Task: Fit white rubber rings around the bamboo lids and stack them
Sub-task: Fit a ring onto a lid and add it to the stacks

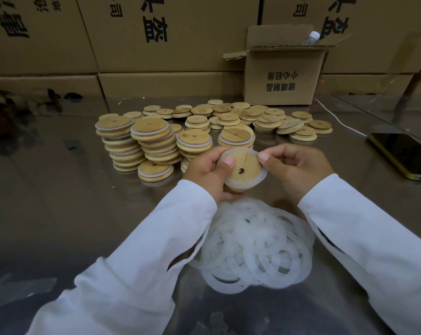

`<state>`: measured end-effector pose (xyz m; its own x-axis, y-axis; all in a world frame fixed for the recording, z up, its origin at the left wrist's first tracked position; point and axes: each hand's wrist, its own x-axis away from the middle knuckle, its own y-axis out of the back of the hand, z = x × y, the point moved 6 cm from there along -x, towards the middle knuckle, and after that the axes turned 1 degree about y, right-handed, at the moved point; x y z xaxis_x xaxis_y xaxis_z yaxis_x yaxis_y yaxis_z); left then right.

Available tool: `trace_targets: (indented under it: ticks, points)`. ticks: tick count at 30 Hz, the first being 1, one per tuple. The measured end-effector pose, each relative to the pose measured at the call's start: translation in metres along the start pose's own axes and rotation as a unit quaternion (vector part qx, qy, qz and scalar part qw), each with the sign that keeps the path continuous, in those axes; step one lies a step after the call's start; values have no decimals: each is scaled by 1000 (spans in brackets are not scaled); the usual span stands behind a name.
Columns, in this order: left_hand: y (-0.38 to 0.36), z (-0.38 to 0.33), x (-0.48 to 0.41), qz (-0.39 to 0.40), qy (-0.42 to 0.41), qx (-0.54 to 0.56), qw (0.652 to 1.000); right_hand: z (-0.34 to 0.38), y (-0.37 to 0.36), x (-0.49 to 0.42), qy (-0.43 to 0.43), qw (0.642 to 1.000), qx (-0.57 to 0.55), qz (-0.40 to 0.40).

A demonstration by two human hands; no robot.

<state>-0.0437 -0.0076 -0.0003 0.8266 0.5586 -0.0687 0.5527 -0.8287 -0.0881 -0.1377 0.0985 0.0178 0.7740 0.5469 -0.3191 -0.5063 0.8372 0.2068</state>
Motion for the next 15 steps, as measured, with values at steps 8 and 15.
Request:
trace_targets:
  ticks: [8, 15]
  points:
    - [0, -1, -1, 1, -14, 47, 999, 3, 1, 3, -5, 998, -65, -14]
    - [-1, 1, -2, -18, -6, 99, 995, -3, -5, 7, -13, 998, -10, -61]
